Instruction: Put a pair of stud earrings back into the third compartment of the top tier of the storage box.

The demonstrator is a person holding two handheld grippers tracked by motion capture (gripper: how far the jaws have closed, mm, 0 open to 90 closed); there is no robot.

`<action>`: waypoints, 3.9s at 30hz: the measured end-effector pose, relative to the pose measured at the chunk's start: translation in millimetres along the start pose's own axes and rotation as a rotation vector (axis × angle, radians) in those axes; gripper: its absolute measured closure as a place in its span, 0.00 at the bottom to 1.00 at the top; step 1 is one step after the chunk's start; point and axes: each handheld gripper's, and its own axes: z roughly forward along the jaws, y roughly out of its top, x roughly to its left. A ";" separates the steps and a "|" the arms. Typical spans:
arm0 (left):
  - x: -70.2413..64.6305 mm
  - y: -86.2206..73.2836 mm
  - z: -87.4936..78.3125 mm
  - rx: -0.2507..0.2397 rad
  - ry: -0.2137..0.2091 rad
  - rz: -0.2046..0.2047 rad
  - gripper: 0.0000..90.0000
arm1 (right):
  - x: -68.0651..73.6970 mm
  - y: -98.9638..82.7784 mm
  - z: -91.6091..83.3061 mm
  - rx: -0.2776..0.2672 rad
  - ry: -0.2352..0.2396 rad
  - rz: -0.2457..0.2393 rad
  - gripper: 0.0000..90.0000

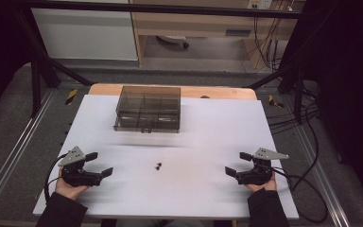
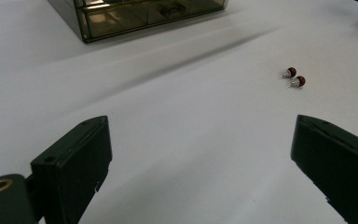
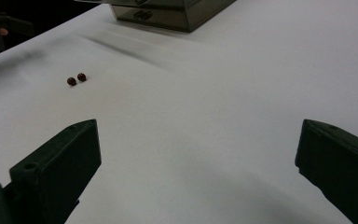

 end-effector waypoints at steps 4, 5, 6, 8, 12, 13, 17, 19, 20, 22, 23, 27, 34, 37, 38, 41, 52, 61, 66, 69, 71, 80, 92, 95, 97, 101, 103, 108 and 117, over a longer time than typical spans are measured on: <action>-0.7 0.5 0.3 0.003 0.000 -0.001 0.06 | -0.1 -0.2 0.2 0.002 -0.003 -0.004 0.01; -0.9 0.7 0.4 0.004 -0.001 0.001 0.06 | -0.2 -0.2 0.3 0.002 -0.003 -0.004 0.01; -1.2 1.0 0.6 0.004 -0.001 0.002 0.06 | -0.1 -0.1 0.3 0.004 -0.002 -0.002 0.01; -1.8 1.4 0.8 0.006 -0.001 0.004 0.06 | 0.0 -0.2 0.5 0.005 -0.003 -0.003 0.01; -2.7 2.4 1.6 0.008 -0.002 0.007 0.06 | -0.1 -0.2 0.4 0.006 -0.004 -0.004 0.01; -2.8 2.8 1.8 0.009 -0.003 0.008 0.06 | -0.1 -0.1 0.4 0.005 -0.003 -0.005 0.01; -3.1 3.8 3.0 0.012 -0.004 0.011 0.06 | -0.2 -0.1 0.3 0.005 -0.003 -0.006 0.01; -3.3 4.4 3.8 0.016 -0.001 0.014 0.06 | 0.1 -0.1 0.1 0.004 -0.001 -0.006 0.01; -3.8 5.2 3.9 0.017 -0.001 0.018 0.06 | 0.0 -0.1 -0.1 0.004 -0.001 -0.007 0.01; -4.5 6.3 4.0 0.016 -0.002 0.021 0.06 | 0.2 -0.1 -0.2 0.004 0.001 -0.006 0.01; -4.5 6.3 4.0 0.016 -0.002 0.021 0.06 | 0.2 -0.1 -0.2 0.004 0.001 -0.006 0.01; -6.9 8.9 5.3 0.020 -0.004 0.031 0.06 | 0.3 -0.1 -0.1 0.006 -0.001 -0.009 0.01; -11.7 12.2 8.0 0.027 -0.012 0.041 0.06 | 0.2 -0.2 0.3 0.009 -0.003 -0.011 0.01; -14.6 14.0 9.0 0.027 -0.016 0.044 0.06 | 0.2 -0.1 0.1 0.008 -0.003 -0.013 0.01; -15.6 14.6 9.3 0.028 -0.017 0.046 0.06 | 0.2 -0.1 0.0 0.009 -0.004 -0.012 0.01; -18.8 16.5 10.7 0.030 -0.021 0.048 0.06 | 0.5 -0.2 0.0 0.009 -0.003 -0.012 0.01; -36.7 27.1 23.7 0.068 -0.035 0.078 0.07 | 0.2 -0.4 0.4 0.015 -0.006 -0.016 0.01; -61.8 40.7 48.0 0.115 -0.054 0.132 0.08 | 0.4 -0.6 0.8 0.020 -0.007 -0.016 0.01; -75.4 47.0 65.1 0.145 -0.069 0.153 0.11 | 0.3 -0.6 0.7 0.023 -0.006 -0.016 0.01; -82.2 49.8 74.5 0.165 -0.068 0.164 0.13 | 0.5 -0.6 0.7 0.023 -0.005 -0.015 0.01; -85.6 51.1 80.1 0.179 -0.075 0.164 0.16 | 0.4 -0.5 0.6 0.023 -0.006 -0.015 0.01; -95.9 54.5 99.4 0.236 -0.081 0.165 0.30 | 0.5 -0.6 0.7 0.024 -0.006 -0.017 0.01; -102.2 54.7 116.8 0.267 -0.096 0.158 0.50 | 0.5 -0.7 1.0 0.023 -0.005 -0.019 0.01; -103.4 54.3 118.9 0.273 -0.094 0.164 0.57 | 0.6 -0.8 1.1 0.023 -0.005 -0.019 0.01; -103.8 53.9 120.5 0.274 -0.092 0.164 0.60 | 0.6 -0.8 1.2 0.023 -0.005 -0.019 0.01; -103.5 53.2 122.8 0.281 -0.092 0.163 0.66 | 0.5 -0.7 1.2 0.023 -0.004 -0.019 0.01; -103.9 53.1 124.1 0.278 -0.096 0.157 0.69 | 0.5 -0.8 1.2 0.024 -0.004 -0.019 0.01; -104.9 53.1 126.5 0.275 -0.103 0.151 0.73 | 0.5 -0.7 1.1 0.023 -0.004 -0.019 0.01; -106.1 51.8 128.5 0.290 -0.102 0.155 0.83 | 0.5 -0.6 1.0 0.023 -0.003 -0.019 0.01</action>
